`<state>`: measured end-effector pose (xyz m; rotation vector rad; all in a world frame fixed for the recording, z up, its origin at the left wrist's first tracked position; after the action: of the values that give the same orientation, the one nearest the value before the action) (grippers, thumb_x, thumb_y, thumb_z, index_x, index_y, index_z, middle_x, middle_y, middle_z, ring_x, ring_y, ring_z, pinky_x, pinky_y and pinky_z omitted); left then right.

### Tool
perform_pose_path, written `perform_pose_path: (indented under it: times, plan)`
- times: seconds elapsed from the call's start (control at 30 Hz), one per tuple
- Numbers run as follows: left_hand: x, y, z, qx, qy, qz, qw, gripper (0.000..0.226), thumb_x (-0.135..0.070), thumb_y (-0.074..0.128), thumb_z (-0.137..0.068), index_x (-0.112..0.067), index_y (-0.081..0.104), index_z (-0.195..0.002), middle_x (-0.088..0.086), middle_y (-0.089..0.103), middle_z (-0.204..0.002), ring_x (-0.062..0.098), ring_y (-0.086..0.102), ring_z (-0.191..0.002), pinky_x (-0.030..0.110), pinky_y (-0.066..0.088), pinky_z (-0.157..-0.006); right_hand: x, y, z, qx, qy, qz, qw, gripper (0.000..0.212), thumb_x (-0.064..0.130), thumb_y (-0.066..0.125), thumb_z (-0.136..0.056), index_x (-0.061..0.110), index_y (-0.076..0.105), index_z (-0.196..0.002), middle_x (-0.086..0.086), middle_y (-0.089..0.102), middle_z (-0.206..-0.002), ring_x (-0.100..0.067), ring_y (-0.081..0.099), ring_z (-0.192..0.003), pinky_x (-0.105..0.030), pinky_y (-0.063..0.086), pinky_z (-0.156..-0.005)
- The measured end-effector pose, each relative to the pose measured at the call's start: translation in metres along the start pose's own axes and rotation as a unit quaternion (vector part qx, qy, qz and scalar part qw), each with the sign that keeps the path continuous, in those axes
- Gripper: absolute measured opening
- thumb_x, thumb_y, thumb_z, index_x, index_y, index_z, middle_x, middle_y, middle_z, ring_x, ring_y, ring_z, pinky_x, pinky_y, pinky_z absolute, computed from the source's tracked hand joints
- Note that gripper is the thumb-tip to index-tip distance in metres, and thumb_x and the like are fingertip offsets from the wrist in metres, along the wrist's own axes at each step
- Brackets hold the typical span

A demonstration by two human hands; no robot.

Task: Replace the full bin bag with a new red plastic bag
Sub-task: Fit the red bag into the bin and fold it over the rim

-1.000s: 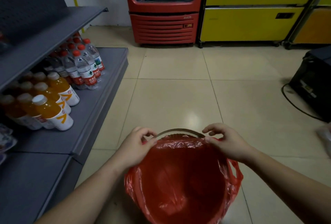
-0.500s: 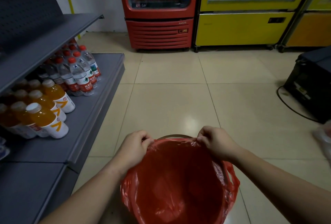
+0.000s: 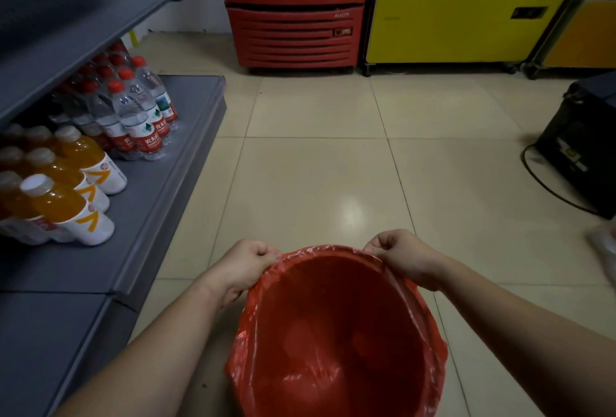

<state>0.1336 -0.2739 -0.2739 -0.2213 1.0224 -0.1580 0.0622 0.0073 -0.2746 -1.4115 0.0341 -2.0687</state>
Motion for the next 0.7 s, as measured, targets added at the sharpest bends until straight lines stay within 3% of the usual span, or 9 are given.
perform_pose_path:
  times: [0.1,0.13,0.23,0.3,0.4,0.47,0.57,0.7]
  plan:
    - [-0.002,-0.004,0.014,0.003,-0.003,-0.005,1.000,0.028,-0.028,0.059,-0.099,-0.009,0.070,-0.081,0.004,0.069,-0.064,0.012,0.062,-0.051,0.022,0.049,-0.052,0.000,-0.004,0.013,0.014,0.019,-0.027,0.999,0.018,0.027,0.063,-0.094,0.012,0.072,-0.091,-0.006,0.073,-0.078,-0.010,0.064,-0.058,-0.022,0.049,-0.050]
    - [-0.003,-0.009,0.021,0.001,-0.009,-0.021,1.000,0.036,-0.039,0.058,-0.098,-0.009,0.069,-0.083,0.004,0.068,-0.066,0.015,0.062,-0.055,0.025,0.049,-0.056,0.000,-0.008,0.020,0.012,0.025,-0.024,0.999,0.021,0.034,0.061,-0.094,0.017,0.072,-0.099,-0.003,0.074,-0.087,-0.009,0.067,-0.064,-0.020,0.049,-0.055]
    - [0.002,-0.031,0.052,-0.008,-0.040,-0.103,0.994,0.061,-0.071,0.055,-0.083,-0.014,0.073,-0.094,0.003,0.073,-0.078,0.019,0.064,-0.072,0.032,0.050,-0.066,-0.006,-0.023,0.052,-0.057,0.010,0.076,0.995,0.035,0.052,0.063,-0.086,0.029,0.069,-0.111,0.007,0.070,-0.105,-0.008,0.068,-0.089,-0.024,0.050,-0.075]
    - [0.007,-0.035,0.076,0.006,-0.062,-0.119,0.991,0.066,-0.078,0.061,-0.072,-0.018,0.075,-0.095,0.000,0.077,-0.084,0.018,0.067,-0.076,0.030,0.049,-0.064,-0.010,-0.028,0.079,-0.110,0.000,0.163,0.981,0.042,0.065,0.064,-0.076,0.034,0.069,-0.105,0.010,0.066,-0.100,-0.006,0.066,-0.085,-0.027,0.048,-0.073]
    - [0.011,-0.027,0.094,-0.016,-0.045,-0.152,0.987,0.035,-0.053,0.078,-0.075,-0.019,0.077,-0.084,-0.003,0.079,-0.074,0.009,0.072,-0.065,0.026,0.051,-0.057,-0.013,-0.018,0.109,-0.103,0.026,0.165,0.981,0.039,0.067,0.071,-0.068,0.033,0.072,-0.088,0.009,0.072,-0.080,-0.002,0.067,-0.068,-0.025,0.049,-0.062]
    - [0.011,-0.026,0.096,-0.075,-0.018,-0.162,0.984,0.016,-0.030,0.080,-0.080,-0.016,0.078,-0.075,-0.002,0.078,-0.068,0.013,0.074,-0.063,0.034,0.059,-0.063,-0.012,-0.012,0.117,-0.113,0.026,0.188,0.975,0.032,0.058,0.075,-0.070,0.029,0.074,-0.083,0.009,0.073,-0.075,-0.002,0.068,-0.067,-0.027,0.054,-0.064]
    - [0.015,-0.033,0.097,-0.109,0.004,-0.146,0.983,0.016,-0.021,0.075,-0.085,-0.012,0.076,-0.071,0.003,0.077,-0.064,0.019,0.075,-0.061,0.042,0.062,-0.065,-0.008,-0.013,0.122,-0.150,0.008,0.209,0.966,0.024,0.046,0.076,-0.078,0.022,0.076,-0.078,0.006,0.075,-0.071,-0.008,0.069,-0.070,-0.034,0.057,-0.070]
    - [0.031,-0.040,0.095,-0.079,-0.017,-0.075,0.994,0.025,-0.017,0.063,-0.096,-0.008,0.071,-0.075,0.007,0.073,-0.061,0.020,0.070,-0.054,0.036,0.056,-0.058,-0.011,-0.019,0.125,-0.166,-0.006,0.208,0.964,0.022,0.043,0.077,-0.077,0.022,0.077,-0.068,0.006,0.074,-0.064,-0.008,0.068,-0.065,-0.033,0.056,-0.066]
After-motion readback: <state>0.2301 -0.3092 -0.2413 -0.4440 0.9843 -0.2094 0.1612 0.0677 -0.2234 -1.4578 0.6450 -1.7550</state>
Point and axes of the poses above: each hand's wrist, its own z-axis away from the middle knuckle, its own y-axis out of the palm, x = y × z, the point moved 4 cm from there along -z, towards the middle knuckle
